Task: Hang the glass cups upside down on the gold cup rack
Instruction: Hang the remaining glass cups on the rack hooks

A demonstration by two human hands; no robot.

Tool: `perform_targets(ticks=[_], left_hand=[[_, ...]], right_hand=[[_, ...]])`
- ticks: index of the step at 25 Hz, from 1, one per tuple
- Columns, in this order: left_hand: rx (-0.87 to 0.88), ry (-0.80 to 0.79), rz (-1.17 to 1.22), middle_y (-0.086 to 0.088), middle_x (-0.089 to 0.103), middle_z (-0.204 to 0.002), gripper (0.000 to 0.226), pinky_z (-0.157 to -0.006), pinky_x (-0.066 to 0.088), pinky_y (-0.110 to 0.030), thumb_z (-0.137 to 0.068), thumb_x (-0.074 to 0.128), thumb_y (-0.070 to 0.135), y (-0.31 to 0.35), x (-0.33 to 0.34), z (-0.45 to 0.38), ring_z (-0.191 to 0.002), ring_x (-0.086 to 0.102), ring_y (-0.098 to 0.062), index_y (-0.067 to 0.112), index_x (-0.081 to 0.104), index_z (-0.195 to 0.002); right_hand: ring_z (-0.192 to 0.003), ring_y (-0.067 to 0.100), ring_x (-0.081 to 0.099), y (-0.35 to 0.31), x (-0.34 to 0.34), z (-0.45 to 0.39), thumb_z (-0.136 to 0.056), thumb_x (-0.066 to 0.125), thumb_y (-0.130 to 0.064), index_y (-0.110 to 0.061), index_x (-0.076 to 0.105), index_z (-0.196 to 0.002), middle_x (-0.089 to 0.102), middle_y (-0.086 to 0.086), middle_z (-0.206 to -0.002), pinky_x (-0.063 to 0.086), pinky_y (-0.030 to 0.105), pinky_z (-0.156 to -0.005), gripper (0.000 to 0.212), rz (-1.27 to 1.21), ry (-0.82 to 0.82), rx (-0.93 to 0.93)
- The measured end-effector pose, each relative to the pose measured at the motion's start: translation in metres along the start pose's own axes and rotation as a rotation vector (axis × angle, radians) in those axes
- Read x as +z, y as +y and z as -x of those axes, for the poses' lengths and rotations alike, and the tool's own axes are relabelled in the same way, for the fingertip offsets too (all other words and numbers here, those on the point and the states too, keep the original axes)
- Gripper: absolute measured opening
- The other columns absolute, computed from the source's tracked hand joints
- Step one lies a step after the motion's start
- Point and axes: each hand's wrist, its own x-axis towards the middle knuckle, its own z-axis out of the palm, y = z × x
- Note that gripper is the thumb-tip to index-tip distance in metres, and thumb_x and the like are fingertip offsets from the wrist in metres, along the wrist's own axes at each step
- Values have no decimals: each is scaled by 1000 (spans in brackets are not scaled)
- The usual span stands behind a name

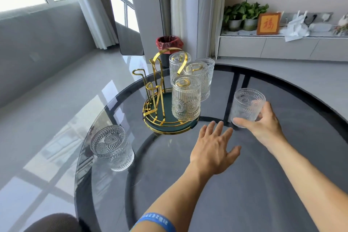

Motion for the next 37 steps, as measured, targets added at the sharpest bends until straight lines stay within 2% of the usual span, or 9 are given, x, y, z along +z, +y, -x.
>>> perform_targets(ticks=[4, 8, 10, 13, 15, 19, 22, 28, 37], left_hand=[[38, 34, -7, -15, 44, -147, 48, -114, 19, -42, -97, 41, 41, 5, -12, 16, -139, 31, -32, 13, 49, -136], [143, 28, -79, -11, 59, -121, 31, -92, 43, -44, -94, 47, 30, -1, -34, 41, -113, 51, -33, 12, 61, -115], [197, 59, -39, -9, 60, -119, 29, -87, 48, -43, -91, 50, 24, -10, -44, 57, -106, 53, -32, 13, 63, -115], [226, 148, 5, -7, 57, -131, 35, -91, 44, -39, -90, 51, 19, -28, -57, 86, -112, 53, -30, 16, 61, -123], [231, 246, 11, -7, 49, -144, 44, -101, 38, -36, -89, 52, 18, -36, -67, 102, -124, 46, -27, 18, 53, -132], [89, 586, 332, 1, 34, -154, 65, -112, 21, -18, -85, 58, 21, -40, -108, 125, -139, 31, -12, 24, 36, -146], [40, 709, 366, 1, 38, -151, 68, -112, 29, -29, -83, 60, 20, -57, -136, 138, -137, 35, -14, 23, 36, -146], [-302, 594, 5, -10, 34, -154, 86, -113, 21, -60, -78, 71, 45, -116, -133, 171, -138, 33, -32, 26, 27, -150], [-461, 533, 119, -4, 37, -153, 99, -111, 23, -57, -73, 69, 58, -137, -126, 166, -138, 35, -27, 28, 18, -153]], right_hand=[[-90, -6, 53, -7, -11, 48, -56, 88, -40, -40, 46, -111, 59, -20, -104, 41, 22, -68, 69, -70, -59, -1], [-96, 0, 61, -25, -29, 79, -53, 88, -38, -44, 48, -109, 63, -14, -111, 45, 25, -74, 69, -121, -132, -37], [-98, -1, 61, -53, -34, 88, -49, 87, -40, -47, 51, -108, 63, -18, -110, 45, 21, -73, 69, -114, -147, -113], [-94, 3, 65, -116, -33, 95, -48, 84, -43, -46, 54, -108, 67, -13, -106, 49, 16, -67, 67, -112, -172, -266], [-92, 7, 64, -157, -26, 97, -48, 84, -47, -47, 50, -107, 65, -10, -104, 50, 24, -69, 68, -72, -170, -360], [-87, 12, 59, -216, -7, 101, -45, 79, -61, -39, 45, -104, 59, -8, -98, 47, 36, -70, 72, 79, -140, -463], [-78, 19, 60, -243, 10, 105, -46, 80, -59, -30, 45, -99, 63, -5, -89, 47, 36, -65, 70, 175, -131, -513], [-94, 29, 54, -264, 46, 104, -52, 85, -51, -24, 40, -111, 59, 3, -96, 38, 33, -72, 78, 465, -104, -600], [-96, 25, 56, -262, 84, 96, -57, 87, -40, -19, 48, -105, 54, 2, -112, 44, 38, -82, 66, 634, -108, -723]])
